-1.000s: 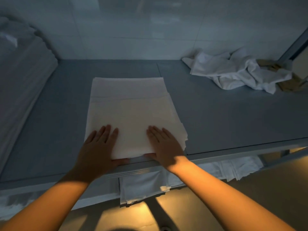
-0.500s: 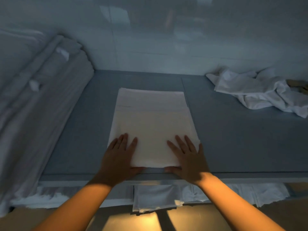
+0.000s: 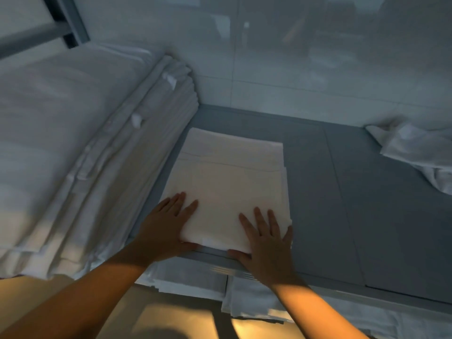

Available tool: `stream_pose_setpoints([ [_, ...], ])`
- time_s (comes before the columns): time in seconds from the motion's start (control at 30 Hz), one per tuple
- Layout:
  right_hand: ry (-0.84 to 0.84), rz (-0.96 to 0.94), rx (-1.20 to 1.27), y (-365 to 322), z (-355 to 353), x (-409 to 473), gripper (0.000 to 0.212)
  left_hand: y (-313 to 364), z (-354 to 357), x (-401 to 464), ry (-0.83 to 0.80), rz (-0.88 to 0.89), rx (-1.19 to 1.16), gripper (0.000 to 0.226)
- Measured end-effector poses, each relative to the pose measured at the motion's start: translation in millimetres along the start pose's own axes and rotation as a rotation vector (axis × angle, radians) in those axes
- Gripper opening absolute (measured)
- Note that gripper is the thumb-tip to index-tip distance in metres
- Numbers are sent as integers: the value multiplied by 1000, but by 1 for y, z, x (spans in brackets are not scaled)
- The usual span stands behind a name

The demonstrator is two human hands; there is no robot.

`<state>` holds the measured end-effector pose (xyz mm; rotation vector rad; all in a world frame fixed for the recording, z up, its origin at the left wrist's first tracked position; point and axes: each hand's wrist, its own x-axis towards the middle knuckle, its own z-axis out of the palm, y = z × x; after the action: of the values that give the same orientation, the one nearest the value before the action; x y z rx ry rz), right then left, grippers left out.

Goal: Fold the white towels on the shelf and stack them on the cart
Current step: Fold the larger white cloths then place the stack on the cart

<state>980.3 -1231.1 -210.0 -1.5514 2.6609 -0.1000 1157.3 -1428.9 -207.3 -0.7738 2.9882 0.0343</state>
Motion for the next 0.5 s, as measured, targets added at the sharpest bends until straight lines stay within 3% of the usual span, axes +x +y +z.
stream_pose_setpoints([
  [0.2,-1,3,17,-7,7,2,83,-3,-1,-8,-5,-22,18,111],
  [0.5,-348,61,46,-13,-30,-6,78,37,-28,-24,-213,-269,-94,96],
])
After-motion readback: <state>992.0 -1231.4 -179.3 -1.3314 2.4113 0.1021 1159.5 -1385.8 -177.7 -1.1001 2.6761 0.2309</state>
